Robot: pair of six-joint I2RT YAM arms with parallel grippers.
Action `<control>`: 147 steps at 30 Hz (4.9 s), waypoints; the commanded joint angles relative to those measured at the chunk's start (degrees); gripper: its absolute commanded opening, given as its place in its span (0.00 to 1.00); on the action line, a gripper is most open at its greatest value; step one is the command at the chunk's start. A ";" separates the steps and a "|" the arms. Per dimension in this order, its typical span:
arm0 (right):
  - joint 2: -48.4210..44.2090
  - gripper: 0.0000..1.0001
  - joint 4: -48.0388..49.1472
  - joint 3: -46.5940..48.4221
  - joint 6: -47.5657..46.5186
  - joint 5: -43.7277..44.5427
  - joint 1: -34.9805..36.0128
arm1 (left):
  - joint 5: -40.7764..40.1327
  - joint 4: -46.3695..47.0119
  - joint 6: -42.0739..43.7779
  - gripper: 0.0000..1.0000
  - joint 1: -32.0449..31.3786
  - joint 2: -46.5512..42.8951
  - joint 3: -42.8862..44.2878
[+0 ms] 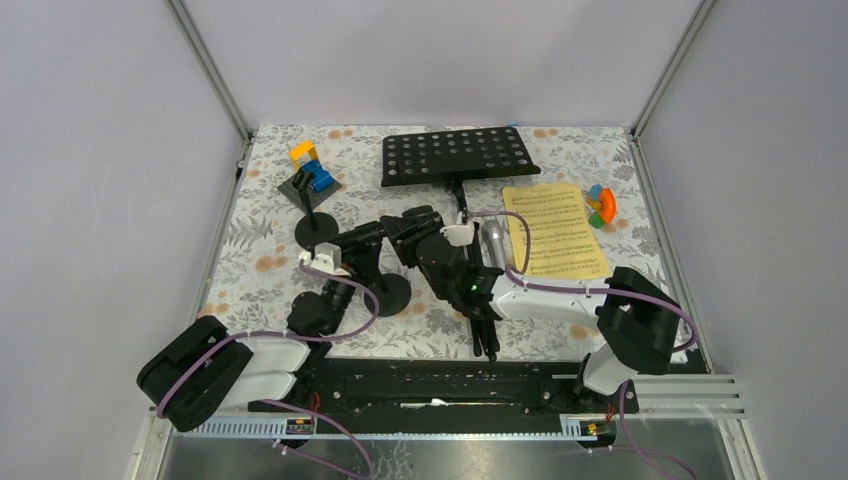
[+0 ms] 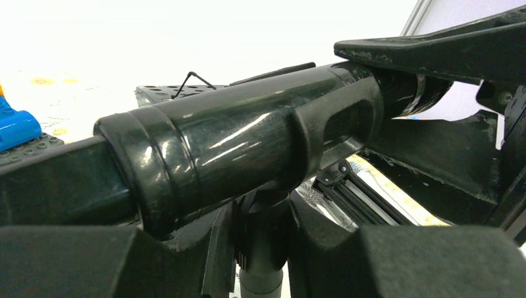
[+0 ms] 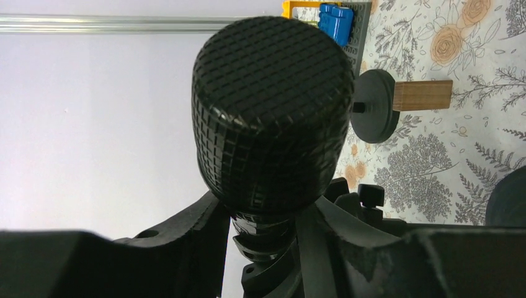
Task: Pack up the instrument practice props
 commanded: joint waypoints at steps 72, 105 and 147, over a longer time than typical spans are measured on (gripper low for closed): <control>4.70 0.15 -63.80 15.27 -89.83 -30.72 -39.42 | 0.22 -31.30 -1.43 0.00 -0.46 -28.61 4.37; 2.51 0.58 -53.21 9.66 -84.28 -24.92 -40.47 | 5.48 -27.04 -0.43 0.00 -0.47 -23.99 7.29; -41.77 0.74 -47.78 -7.20 -76.31 -39.32 -40.35 | 19.18 6.65 8.92 0.75 13.68 32.17 33.18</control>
